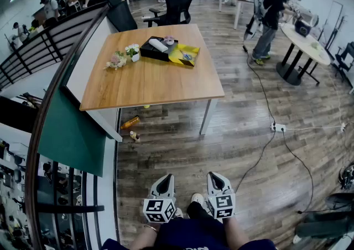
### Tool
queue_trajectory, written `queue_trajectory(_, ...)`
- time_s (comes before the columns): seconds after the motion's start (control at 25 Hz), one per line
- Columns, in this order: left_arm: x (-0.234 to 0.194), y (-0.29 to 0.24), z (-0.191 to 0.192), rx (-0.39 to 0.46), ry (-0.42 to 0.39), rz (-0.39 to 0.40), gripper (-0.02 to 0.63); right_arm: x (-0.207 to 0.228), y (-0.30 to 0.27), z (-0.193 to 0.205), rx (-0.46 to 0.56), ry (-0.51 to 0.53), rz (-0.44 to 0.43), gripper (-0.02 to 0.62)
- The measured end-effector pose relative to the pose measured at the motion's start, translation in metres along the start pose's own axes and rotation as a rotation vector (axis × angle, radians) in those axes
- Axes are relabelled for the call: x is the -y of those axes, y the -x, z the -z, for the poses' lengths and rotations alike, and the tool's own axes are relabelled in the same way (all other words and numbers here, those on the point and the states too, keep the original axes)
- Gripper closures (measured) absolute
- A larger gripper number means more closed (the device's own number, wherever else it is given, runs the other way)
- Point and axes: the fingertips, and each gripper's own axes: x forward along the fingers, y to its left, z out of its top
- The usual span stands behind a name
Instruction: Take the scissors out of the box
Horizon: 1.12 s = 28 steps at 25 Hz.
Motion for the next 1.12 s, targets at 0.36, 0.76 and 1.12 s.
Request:
queue_trajectory(0.36, -0.005, 0.023, -0.001, 0.006, -0.104, 0.034, 0.603, -0.032, 0.01, 0.0, 0.013, 0.052, 0.018, 0.588)
queue_trajectory(0.76, 0.007, 0.024, 0.006, -0.002, -0.098, 0.11, 0.569, -0.021, 0.013, -0.006, 0.072, 0.016, 0.023, 0.542)
queue_trajectory(1.12, 0.017, 0.0, 0.007, -0.025, -0.101, 0.131, 0.246, -0.008, -0.003, -0.008, 0.049, 0.036, -0.088, 0.249)
